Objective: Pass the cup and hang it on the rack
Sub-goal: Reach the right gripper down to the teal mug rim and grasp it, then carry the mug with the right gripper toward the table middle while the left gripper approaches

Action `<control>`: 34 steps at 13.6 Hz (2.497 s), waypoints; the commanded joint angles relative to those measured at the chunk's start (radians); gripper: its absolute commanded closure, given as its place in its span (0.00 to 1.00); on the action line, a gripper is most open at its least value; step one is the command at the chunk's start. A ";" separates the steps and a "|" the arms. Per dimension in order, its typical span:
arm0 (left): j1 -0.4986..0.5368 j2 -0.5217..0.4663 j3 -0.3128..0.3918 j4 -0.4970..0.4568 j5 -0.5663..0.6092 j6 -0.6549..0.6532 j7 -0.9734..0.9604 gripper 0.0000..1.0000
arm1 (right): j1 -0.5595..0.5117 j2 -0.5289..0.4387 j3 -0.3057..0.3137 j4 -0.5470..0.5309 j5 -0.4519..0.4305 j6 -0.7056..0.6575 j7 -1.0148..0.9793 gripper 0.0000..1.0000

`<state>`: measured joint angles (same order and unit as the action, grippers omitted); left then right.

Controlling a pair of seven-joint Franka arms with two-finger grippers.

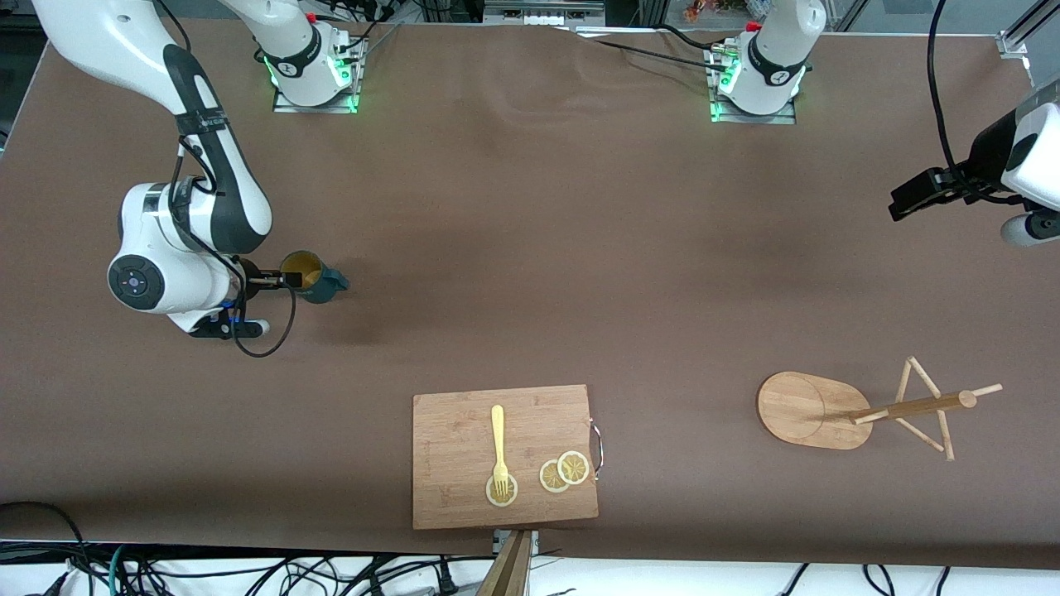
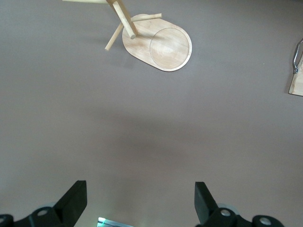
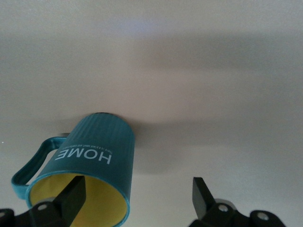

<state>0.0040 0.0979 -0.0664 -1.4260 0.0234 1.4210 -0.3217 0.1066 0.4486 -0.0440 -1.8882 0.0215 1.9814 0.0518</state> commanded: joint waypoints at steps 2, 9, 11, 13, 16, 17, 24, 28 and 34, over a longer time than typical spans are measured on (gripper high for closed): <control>0.005 0.006 -0.001 0.024 -0.002 -0.010 0.020 0.00 | -0.002 -0.010 0.000 -0.026 0.012 0.011 0.010 0.00; 0.005 0.006 -0.001 0.024 -0.002 -0.010 0.020 0.00 | -0.002 -0.008 0.001 -0.014 0.012 0.005 0.008 0.84; 0.005 0.008 -0.001 0.024 0.000 -0.010 0.020 0.00 | -0.004 -0.008 0.001 -0.003 0.012 0.001 0.002 1.00; 0.005 0.008 -0.001 0.024 -0.002 -0.010 0.020 0.00 | -0.002 -0.007 0.001 0.018 0.012 -0.003 -0.001 1.00; 0.005 0.006 -0.001 0.024 -0.002 -0.010 0.020 0.00 | -0.002 -0.007 0.006 0.102 0.012 -0.073 -0.009 1.00; 0.005 0.006 -0.001 0.024 0.000 -0.010 0.020 0.00 | 0.002 0.008 0.009 0.177 0.012 -0.148 -0.009 1.00; 0.005 0.009 -0.001 0.024 -0.005 -0.002 0.020 0.00 | 0.100 0.042 0.141 0.380 0.032 -0.297 0.034 1.00; -0.010 0.028 -0.004 0.022 -0.025 0.035 0.018 0.00 | 0.246 0.096 0.142 0.451 0.058 -0.231 0.221 1.00; 0.004 0.039 -0.001 0.016 -0.023 0.030 0.010 0.00 | 0.450 0.261 0.142 0.590 0.169 -0.107 0.445 1.00</control>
<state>0.0015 0.1232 -0.0680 -1.4261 0.0075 1.4545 -0.3217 0.5163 0.6415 0.1059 -1.3803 0.1645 1.8667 0.4574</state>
